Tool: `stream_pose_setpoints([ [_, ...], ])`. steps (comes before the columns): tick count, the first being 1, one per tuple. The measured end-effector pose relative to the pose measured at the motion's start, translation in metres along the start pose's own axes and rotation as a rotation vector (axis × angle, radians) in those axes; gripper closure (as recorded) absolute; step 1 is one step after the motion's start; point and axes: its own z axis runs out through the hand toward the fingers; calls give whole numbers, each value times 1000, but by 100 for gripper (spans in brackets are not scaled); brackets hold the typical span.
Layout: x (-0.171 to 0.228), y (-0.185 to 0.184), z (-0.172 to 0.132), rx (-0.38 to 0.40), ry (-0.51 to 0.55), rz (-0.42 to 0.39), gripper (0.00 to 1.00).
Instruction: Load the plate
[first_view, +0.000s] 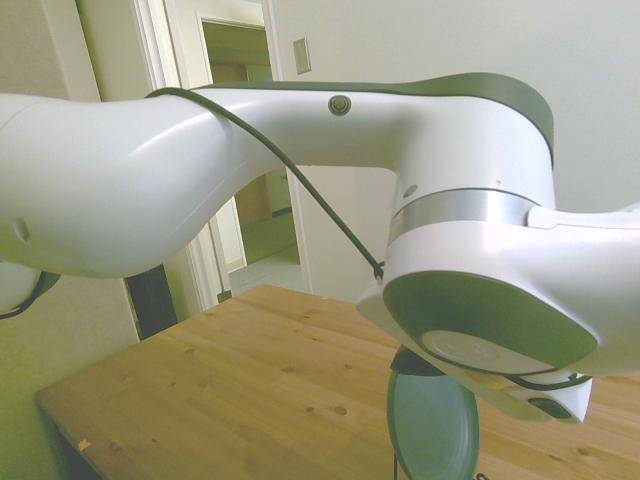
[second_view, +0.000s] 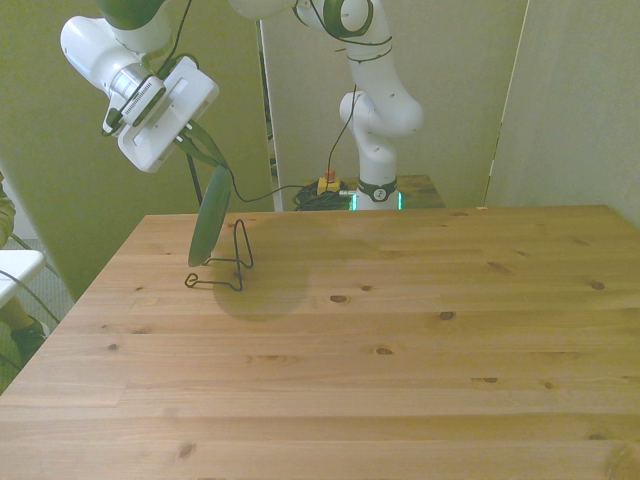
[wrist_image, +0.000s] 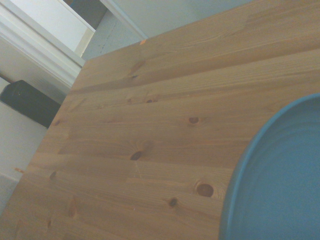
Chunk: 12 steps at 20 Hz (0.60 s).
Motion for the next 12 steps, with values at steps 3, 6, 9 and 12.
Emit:
stream_pose_setpoints([
  [3, 2, 0, 4, 2, -7, -3, 100],
  [6, 4, -1, 8, 6, -20, -6, 100],
  [9, 5, 2, 9, 8, -26, -1, 100],
  [12, 5, 5, 9, 10, -26, 3, 100],
])
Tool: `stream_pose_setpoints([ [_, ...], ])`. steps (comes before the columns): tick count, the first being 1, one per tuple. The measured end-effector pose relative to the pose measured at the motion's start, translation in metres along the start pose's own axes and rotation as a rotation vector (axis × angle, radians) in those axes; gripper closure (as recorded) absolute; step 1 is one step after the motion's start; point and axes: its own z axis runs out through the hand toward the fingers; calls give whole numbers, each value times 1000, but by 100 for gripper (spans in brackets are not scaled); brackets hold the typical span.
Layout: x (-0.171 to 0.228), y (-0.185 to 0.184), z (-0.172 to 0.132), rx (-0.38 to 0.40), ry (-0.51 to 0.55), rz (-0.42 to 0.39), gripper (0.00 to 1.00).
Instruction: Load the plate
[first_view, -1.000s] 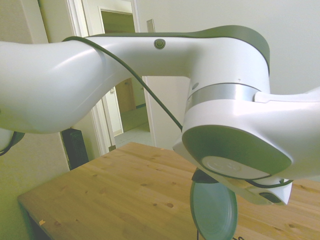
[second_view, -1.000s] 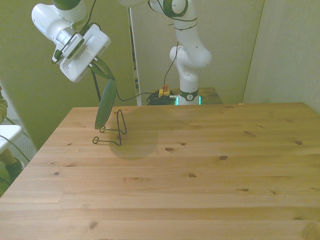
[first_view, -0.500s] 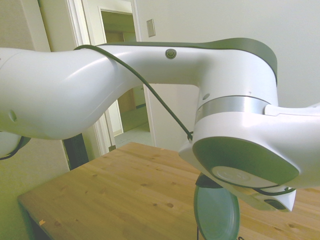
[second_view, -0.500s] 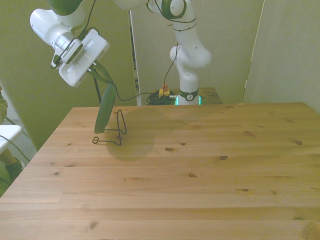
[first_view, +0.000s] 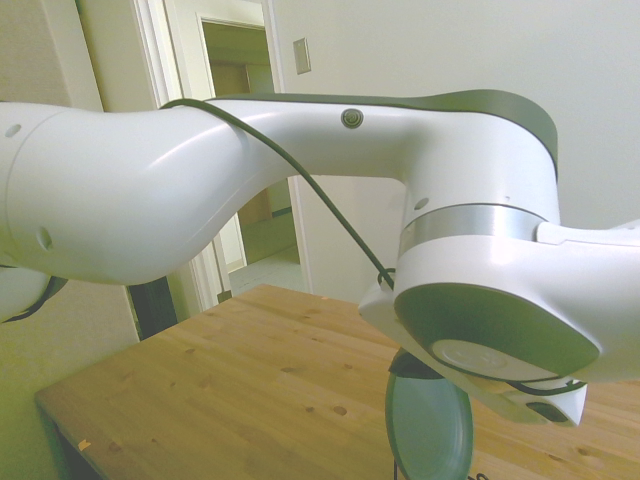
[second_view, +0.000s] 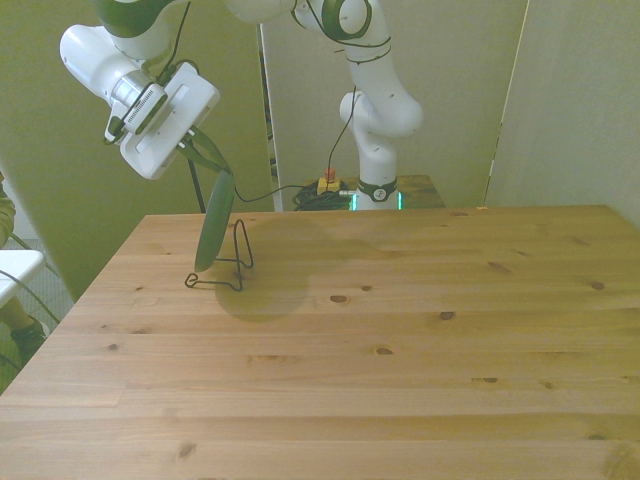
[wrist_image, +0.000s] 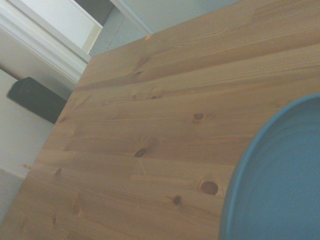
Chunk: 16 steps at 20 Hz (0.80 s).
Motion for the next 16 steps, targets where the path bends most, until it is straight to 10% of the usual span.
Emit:
stream_pose_setpoints([
  [16, 8, 11, 12, 6, -21, 7, 100],
])
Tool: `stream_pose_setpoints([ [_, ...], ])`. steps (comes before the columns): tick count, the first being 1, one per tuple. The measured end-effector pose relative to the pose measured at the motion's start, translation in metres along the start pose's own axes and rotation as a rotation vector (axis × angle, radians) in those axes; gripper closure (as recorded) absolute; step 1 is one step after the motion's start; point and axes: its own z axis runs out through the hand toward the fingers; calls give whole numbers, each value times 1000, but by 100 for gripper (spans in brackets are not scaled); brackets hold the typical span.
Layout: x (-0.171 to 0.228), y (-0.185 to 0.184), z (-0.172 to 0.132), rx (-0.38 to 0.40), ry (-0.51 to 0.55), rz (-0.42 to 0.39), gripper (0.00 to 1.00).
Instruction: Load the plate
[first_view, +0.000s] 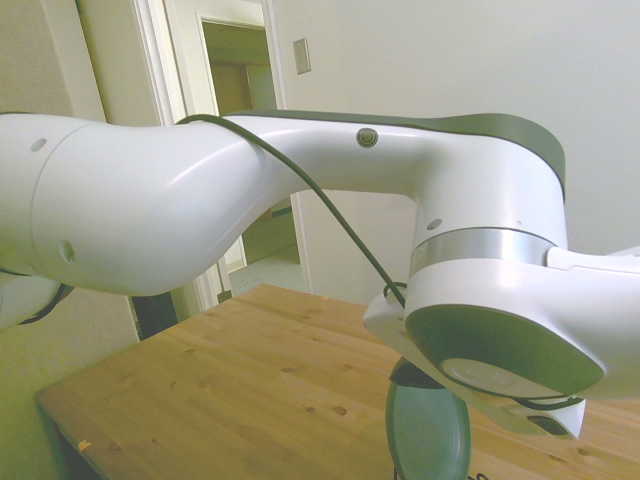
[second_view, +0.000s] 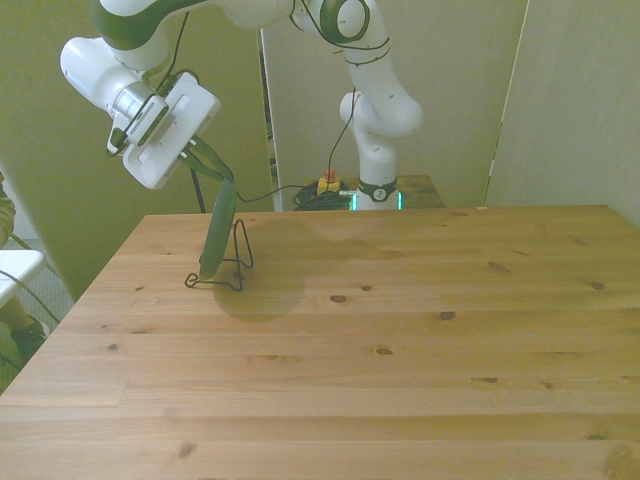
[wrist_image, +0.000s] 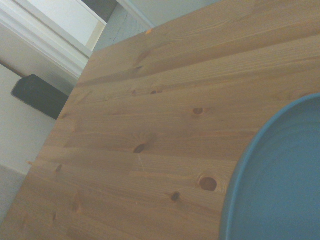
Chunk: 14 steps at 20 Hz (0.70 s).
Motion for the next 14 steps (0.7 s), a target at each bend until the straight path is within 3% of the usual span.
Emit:
stream_pose_setpoints([
  [11, 6, 6, 6, -16, -5, 7, 100],
  [12, 6, 6, 6, -20, -4, 7, 0],
  [14, 7, 7, 7, -30, -5, 8, 0],
])
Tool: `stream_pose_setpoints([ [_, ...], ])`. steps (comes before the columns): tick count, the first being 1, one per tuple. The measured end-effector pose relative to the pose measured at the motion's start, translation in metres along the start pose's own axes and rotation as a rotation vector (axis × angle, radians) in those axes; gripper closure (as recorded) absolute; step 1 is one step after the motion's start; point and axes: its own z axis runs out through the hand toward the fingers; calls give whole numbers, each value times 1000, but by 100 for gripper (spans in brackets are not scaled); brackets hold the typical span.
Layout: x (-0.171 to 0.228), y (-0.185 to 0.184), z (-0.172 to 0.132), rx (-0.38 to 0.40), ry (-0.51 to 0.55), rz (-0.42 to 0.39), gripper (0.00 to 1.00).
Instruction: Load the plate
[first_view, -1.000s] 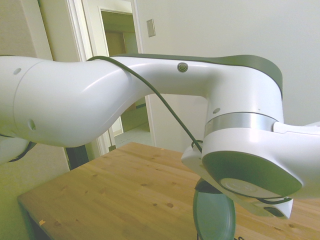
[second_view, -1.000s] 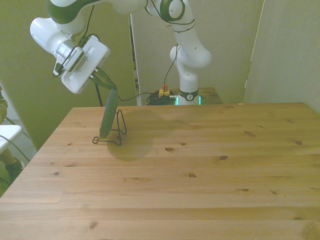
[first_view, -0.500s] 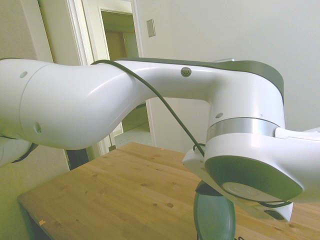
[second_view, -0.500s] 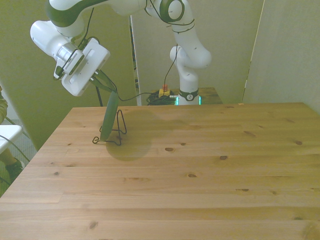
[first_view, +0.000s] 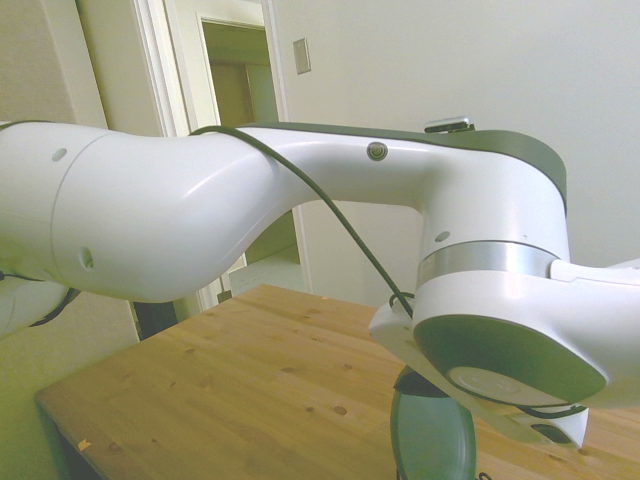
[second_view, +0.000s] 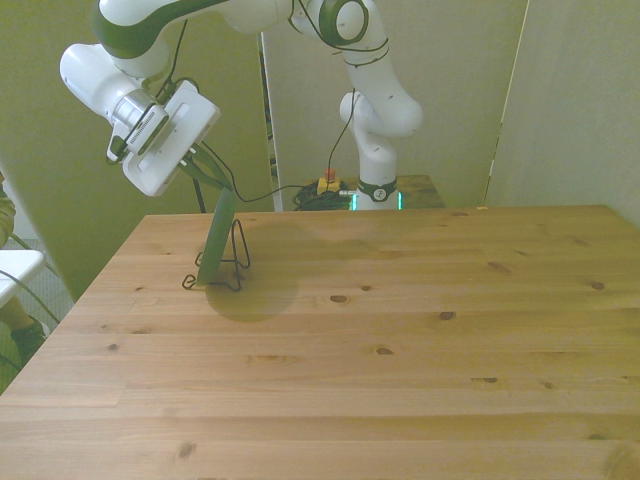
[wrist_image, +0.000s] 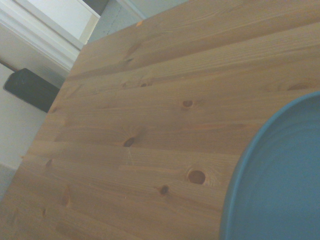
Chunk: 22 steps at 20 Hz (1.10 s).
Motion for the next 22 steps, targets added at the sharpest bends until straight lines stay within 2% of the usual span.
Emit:
stream_pose_setpoints([
  [14, -4, -7, 0, -31, -3, -16, 0],
  [18, -20, -19, -18, -33, 30, -40, 0],
  [22, -50, -33, -54, -38, 102, -71, 0],
])
